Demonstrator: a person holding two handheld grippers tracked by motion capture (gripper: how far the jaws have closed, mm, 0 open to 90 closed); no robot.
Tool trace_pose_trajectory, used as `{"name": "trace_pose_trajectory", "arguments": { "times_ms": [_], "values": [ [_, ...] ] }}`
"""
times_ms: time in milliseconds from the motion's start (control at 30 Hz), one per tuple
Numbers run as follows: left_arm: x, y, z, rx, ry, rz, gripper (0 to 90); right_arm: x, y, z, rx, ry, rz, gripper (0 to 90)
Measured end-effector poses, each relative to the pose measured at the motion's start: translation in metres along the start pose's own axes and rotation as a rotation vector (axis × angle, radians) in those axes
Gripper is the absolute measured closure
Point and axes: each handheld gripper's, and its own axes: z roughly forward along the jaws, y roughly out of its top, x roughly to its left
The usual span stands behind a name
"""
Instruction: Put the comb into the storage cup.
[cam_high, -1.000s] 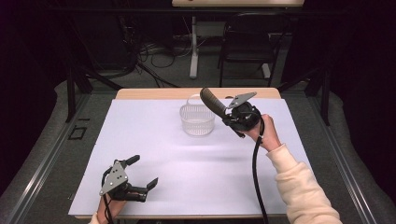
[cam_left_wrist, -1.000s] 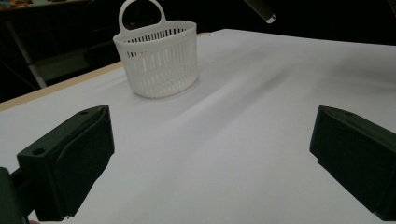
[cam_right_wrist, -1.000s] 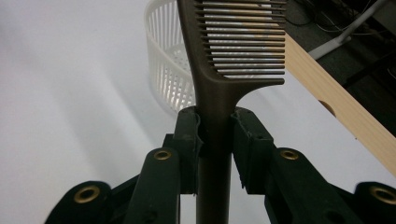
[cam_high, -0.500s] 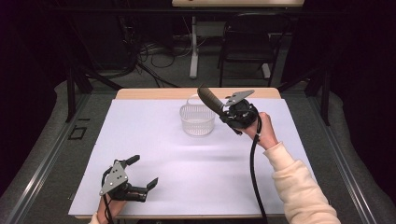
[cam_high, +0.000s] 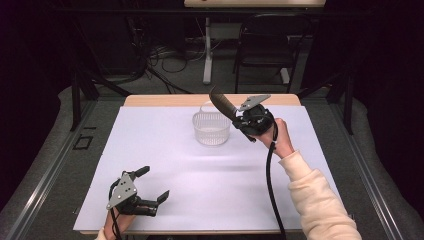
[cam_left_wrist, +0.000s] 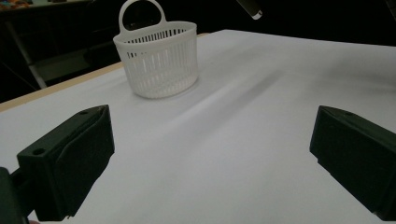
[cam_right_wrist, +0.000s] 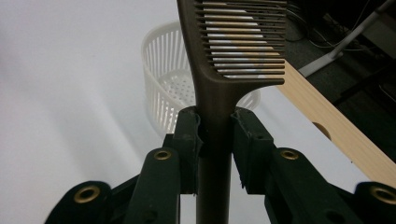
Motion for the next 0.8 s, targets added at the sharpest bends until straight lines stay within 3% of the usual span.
{"name": "trace_pose_trajectory", "arguments": {
  "times_ms": [800],
  "values": [
    [0.0,0.0,0.0,-0.001,-0.001,-0.002,0.0,-0.005,0.011,0.002,-0.064,-0.014,0.017,72.6]
  ]
}}
